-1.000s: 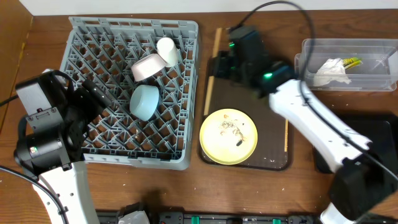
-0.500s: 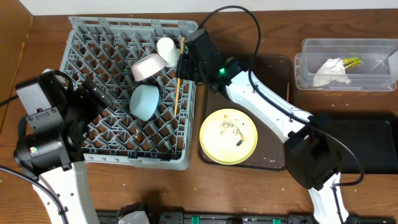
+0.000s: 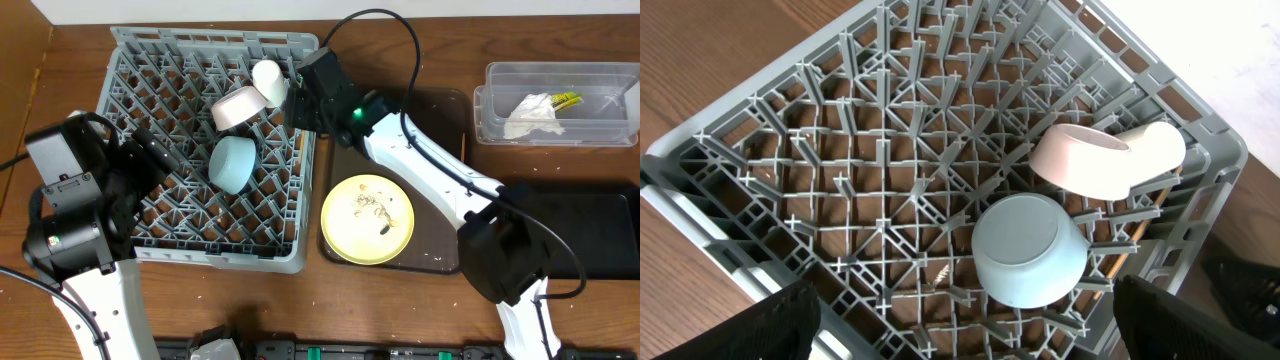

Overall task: Sort waste into correct bins and load items into the dishwasher
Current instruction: 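Carry the chopstick to the rack's right edge and release it, then grasp the second wooden chopstick on the tray with the right gripper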

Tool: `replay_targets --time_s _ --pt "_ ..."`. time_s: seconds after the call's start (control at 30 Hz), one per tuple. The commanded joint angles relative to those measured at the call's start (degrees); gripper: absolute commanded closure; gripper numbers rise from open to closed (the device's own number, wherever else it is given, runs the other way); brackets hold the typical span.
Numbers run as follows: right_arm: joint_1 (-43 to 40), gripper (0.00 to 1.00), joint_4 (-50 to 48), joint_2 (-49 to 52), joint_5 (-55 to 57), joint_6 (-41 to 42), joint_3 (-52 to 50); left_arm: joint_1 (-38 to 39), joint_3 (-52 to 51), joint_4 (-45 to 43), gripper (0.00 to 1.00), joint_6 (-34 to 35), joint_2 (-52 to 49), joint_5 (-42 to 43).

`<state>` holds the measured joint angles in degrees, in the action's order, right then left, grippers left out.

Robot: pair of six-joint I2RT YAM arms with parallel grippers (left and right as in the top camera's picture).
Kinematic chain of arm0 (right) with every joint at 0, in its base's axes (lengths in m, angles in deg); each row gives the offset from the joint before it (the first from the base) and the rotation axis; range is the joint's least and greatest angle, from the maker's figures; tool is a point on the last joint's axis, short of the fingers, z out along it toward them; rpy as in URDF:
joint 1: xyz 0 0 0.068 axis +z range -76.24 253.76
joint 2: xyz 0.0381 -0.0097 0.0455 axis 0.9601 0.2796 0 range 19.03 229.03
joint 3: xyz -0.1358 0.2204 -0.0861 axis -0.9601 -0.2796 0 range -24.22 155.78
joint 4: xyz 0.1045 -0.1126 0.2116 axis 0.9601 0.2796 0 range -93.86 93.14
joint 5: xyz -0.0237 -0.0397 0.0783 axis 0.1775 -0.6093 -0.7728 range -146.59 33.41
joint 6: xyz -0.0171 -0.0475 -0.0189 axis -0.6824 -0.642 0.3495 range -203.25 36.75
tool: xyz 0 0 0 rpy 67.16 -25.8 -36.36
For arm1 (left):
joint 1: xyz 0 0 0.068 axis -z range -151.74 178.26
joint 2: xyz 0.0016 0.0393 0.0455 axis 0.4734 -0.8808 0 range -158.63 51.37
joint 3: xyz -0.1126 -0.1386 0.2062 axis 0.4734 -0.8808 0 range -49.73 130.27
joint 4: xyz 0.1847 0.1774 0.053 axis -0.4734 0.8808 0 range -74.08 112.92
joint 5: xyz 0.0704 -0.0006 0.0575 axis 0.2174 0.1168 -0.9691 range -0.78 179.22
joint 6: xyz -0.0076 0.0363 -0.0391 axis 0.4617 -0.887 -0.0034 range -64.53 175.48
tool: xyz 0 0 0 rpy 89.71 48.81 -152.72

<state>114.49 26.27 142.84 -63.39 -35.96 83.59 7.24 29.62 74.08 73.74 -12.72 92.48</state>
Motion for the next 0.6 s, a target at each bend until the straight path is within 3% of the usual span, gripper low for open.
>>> replay_targets --time_s 0.0,0.2,0.4,0.57 --pt "-3.0 0.41 4.7 -3.5 1.0 -4.5 2.4 -0.3 0.3 0.1 0.05 0.7 0.0 0.2" --pt "-10.3 0.37 21.3 -10.7 7.8 -12.5 2.4 -0.3 0.3 0.1 0.05 0.7 0.0 0.2" --pt "-16.7 0.33 41.6 -10.7 15.4 -16.3 1.4 -0.3 0.3 0.1 0.05 0.7 0.0 0.2" --pt "-19.6 0.35 40.7 -9.7 14.4 -16.1 -9.1 -0.3 0.3 0.1 0.05 0.7 0.0 0.2"
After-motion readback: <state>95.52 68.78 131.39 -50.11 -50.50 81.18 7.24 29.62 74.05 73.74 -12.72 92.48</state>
